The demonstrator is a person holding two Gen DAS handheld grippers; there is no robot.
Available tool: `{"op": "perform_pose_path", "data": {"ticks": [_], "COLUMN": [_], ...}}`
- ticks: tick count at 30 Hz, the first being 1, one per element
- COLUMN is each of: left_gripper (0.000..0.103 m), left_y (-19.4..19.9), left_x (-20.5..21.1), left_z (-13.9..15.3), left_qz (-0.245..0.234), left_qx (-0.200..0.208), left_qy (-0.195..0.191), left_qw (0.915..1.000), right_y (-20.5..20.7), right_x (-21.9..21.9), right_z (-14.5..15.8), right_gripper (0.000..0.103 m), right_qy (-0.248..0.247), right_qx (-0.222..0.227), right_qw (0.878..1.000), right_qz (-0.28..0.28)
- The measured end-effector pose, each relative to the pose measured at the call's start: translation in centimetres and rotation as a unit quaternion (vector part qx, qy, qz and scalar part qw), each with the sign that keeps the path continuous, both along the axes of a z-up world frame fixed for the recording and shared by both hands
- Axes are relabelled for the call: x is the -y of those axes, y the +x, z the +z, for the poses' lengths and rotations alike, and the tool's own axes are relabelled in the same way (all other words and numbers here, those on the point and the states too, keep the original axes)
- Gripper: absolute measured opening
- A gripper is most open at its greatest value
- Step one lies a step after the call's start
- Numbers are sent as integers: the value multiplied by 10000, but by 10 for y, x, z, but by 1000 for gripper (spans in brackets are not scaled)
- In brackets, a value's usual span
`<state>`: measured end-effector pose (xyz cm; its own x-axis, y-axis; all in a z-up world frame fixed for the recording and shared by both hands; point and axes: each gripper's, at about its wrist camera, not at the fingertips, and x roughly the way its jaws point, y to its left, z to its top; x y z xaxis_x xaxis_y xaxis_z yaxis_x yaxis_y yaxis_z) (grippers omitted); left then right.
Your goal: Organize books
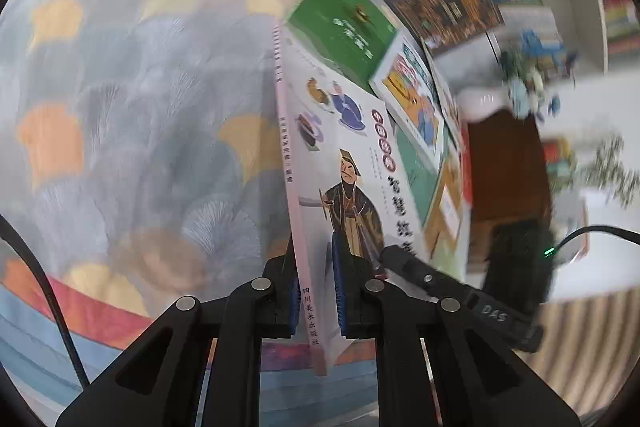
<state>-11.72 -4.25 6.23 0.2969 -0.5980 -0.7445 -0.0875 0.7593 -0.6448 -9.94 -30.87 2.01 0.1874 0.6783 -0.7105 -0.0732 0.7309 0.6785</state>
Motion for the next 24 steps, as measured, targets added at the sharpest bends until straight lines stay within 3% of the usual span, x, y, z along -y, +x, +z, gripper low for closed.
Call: {"op": "perform_pose_path", "data": {"ticks": [2, 6, 14, 18, 24], "left_gripper": [10, 10, 12, 12, 12], "left_y": [3, 12, 30, 56, 128], "left_x": [0, -13, -50, -89, -161], "left_z": [8, 19, 46, 60, 53], "left_qz": [-287, -643, -1009, -884, -594], "left_qx": [225, 442, 803, 1072, 1264], "left_qy": [134, -52, -329, -405, -17], "left_qw": [9992, 9969, 9911, 9895, 9902], "right_y": [-5, -16, -19, 11, 86], "right_x": [-10, -35, -74, -112, -194], "right_z": [15, 42, 87, 107, 102], "right_gripper": [27, 27, 27, 28, 29], "right_qy": [-346, -877, -1061, -922, -954], "right_qx": [304, 815, 1299, 1525, 1652], "right_qw": [9988, 9921, 9851, 9837, 9811], "right_qz": [149, 378, 385, 225, 329]}}
